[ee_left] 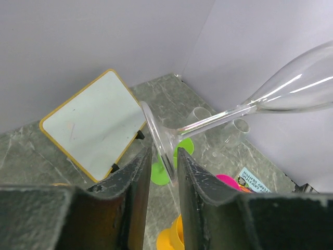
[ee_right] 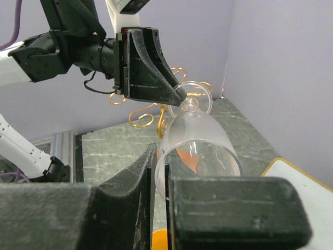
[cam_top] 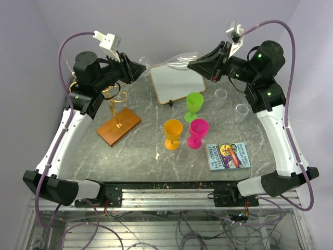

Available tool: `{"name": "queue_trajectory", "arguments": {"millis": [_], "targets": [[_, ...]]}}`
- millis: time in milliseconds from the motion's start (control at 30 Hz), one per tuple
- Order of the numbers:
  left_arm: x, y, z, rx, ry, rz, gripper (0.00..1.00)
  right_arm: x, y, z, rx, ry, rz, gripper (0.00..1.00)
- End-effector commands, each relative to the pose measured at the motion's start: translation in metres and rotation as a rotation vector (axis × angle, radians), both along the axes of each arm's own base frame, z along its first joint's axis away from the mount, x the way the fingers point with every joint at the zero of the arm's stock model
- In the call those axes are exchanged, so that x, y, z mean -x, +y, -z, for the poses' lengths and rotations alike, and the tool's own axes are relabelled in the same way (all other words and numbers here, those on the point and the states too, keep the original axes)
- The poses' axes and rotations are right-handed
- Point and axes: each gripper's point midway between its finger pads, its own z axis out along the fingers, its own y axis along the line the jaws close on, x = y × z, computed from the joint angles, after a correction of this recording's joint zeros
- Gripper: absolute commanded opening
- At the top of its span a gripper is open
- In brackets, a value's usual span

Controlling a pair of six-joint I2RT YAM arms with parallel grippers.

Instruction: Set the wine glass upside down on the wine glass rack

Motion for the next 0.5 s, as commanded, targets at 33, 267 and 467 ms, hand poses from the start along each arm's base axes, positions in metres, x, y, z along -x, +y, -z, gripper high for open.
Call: {"name": "queue_trajectory", "arguments": {"millis": [33, 267, 467], "targets": [[0.0107, -0.0030, -0.0149, 0.022, -0.058, 0.027, 0.37, 0.0182, -0.0020, -0.0175, -0.025, -0.071, -0.035, 0.00], [0.0085, -0.0051, -0.0127, 0.037, -0.040, 0.033, 0.38, 0.0242, -0.0027, -0.0189, -0.030, -0.076, -0.051, 0.00], [0.0080, -0.0060, -0.0116, 0.049, -0.031, 0.034, 0.29, 0.0232, -0.0035, -0.0158, -0.030, -0.073, -0.047, 0.00]]}}
